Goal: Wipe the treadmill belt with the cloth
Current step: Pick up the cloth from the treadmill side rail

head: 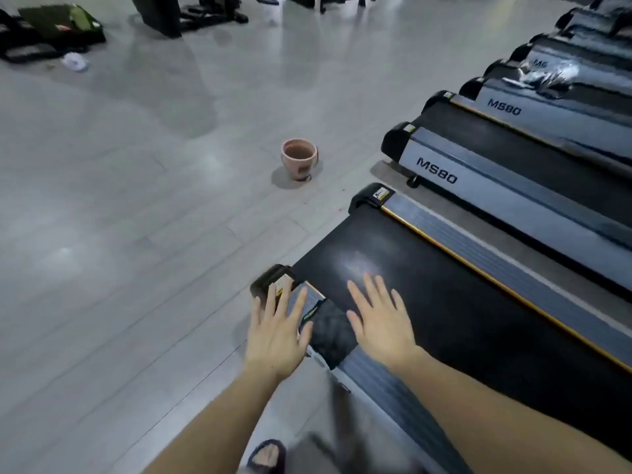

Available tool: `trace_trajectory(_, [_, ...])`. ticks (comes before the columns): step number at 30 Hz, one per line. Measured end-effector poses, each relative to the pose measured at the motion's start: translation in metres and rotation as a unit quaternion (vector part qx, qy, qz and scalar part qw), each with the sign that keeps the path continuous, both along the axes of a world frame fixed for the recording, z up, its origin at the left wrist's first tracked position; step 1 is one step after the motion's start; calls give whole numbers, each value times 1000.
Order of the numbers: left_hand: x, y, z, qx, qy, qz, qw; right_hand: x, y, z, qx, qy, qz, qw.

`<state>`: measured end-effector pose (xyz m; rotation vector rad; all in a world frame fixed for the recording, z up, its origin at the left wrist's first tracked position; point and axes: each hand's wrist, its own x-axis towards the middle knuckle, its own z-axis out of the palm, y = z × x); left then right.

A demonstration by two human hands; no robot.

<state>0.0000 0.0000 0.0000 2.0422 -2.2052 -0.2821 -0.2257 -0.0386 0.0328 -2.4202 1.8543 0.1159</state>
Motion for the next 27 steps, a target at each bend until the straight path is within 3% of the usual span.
trace_trajectory(7, [-1,-12,-180,33,-48,-39,998,-9,-7,-196,48,27,31,998])
trace_trajectory(13, [4,-57,-266,46,-111,-69,990,3,-50,-305,70,20,45,996])
trace_trajectory(19, [-12,-78,-318,76,-121,-108,984,0,-66,-358,110,5,44,993])
trace_trajectory(27, [-48,-91,-306,96,-92,-166,977,-42,-14,-368,0,-73,-62,995])
